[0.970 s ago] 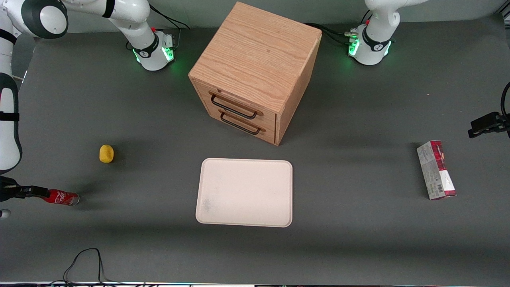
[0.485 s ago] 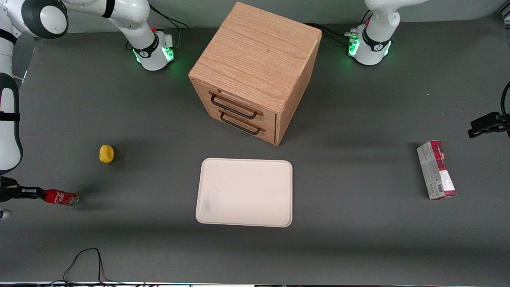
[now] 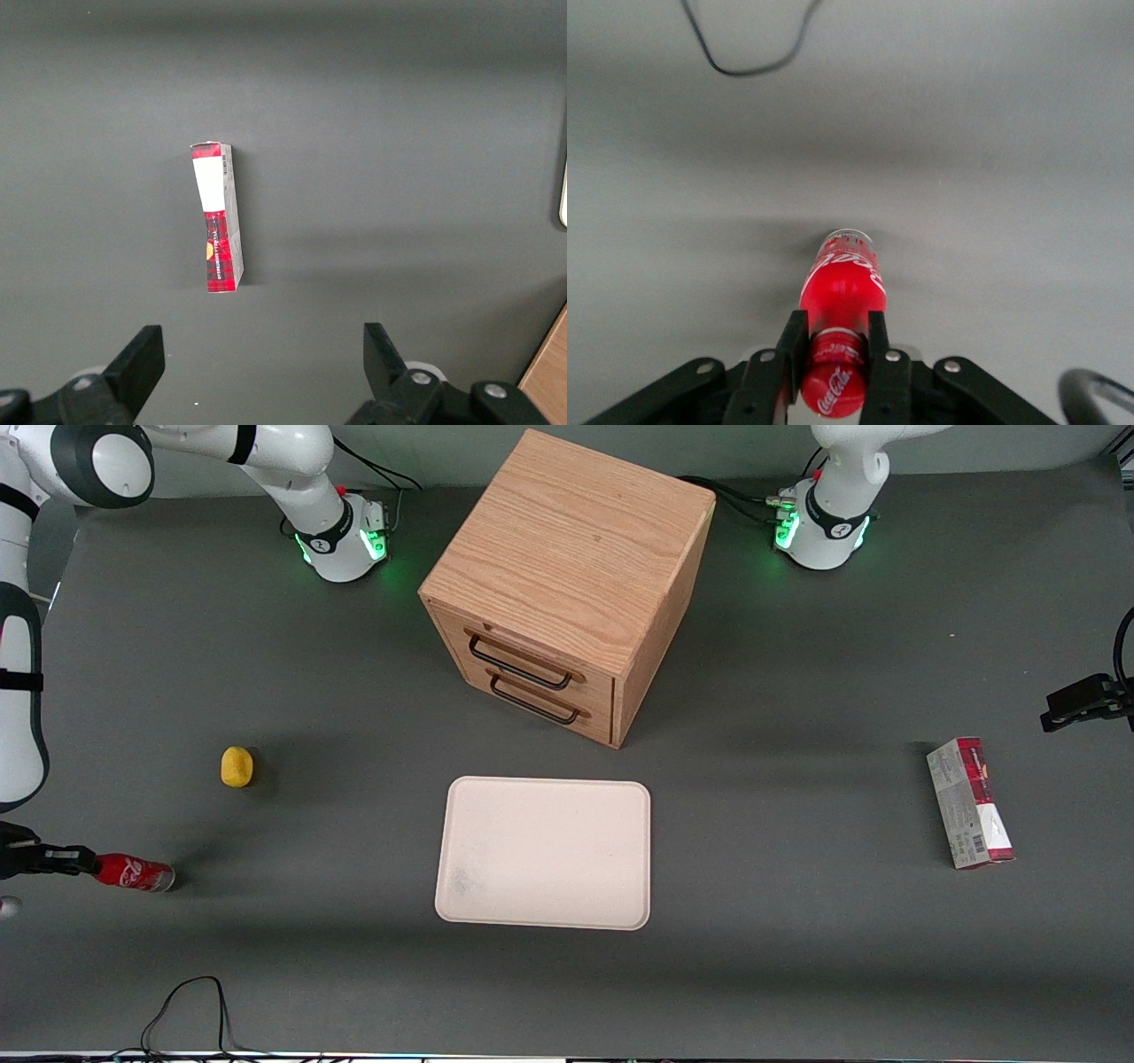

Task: Place coke bottle on tray
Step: 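Lift the bottle and carry it with the right gripper over the white tray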

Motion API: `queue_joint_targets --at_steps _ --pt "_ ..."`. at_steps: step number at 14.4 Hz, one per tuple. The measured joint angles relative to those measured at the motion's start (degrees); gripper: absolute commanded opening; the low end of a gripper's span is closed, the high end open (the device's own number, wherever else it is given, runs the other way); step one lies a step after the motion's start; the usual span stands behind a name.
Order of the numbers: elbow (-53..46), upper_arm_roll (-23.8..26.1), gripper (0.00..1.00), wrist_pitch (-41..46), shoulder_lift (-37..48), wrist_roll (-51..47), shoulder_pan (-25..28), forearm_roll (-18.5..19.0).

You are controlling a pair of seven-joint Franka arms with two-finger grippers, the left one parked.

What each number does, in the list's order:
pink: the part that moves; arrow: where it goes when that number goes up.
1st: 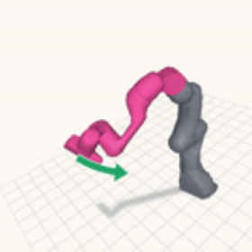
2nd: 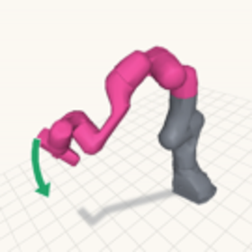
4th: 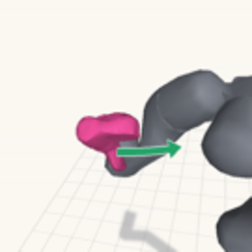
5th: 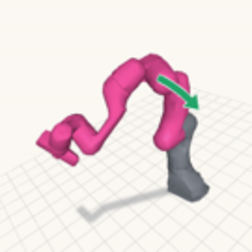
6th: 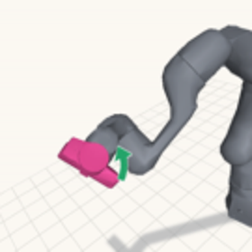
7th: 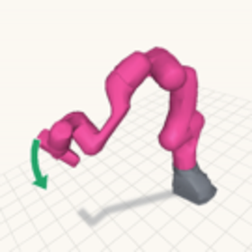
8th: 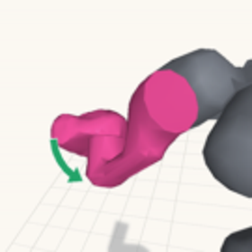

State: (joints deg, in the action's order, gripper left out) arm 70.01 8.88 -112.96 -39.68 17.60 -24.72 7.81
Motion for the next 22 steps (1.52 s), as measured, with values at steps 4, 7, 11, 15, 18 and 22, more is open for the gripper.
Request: queue_joint_targets --at_steps 4,7,11,15,18,22 --pt "-0.58 0.08 0.00 11.98 9.76 -3.23 5.34 1.07" --pt "-0.70 0.29 0.00 21.17 16.76 -8.77 11.92 1.14" --pt "-1.58 4.26 0.00 23.82 18.69 -24.56 20.08 1.23" --pt "-3.66 8.86 0.00 22.60 14.58 -36.46 26.18 1.35" --pt "-4.11 9.31 0.00 14.88 9.27 -44.19 30.41 1.37" --pt "-3.27 9.32 0.00 1.32 1.37 -50.35 33.36 1.46"
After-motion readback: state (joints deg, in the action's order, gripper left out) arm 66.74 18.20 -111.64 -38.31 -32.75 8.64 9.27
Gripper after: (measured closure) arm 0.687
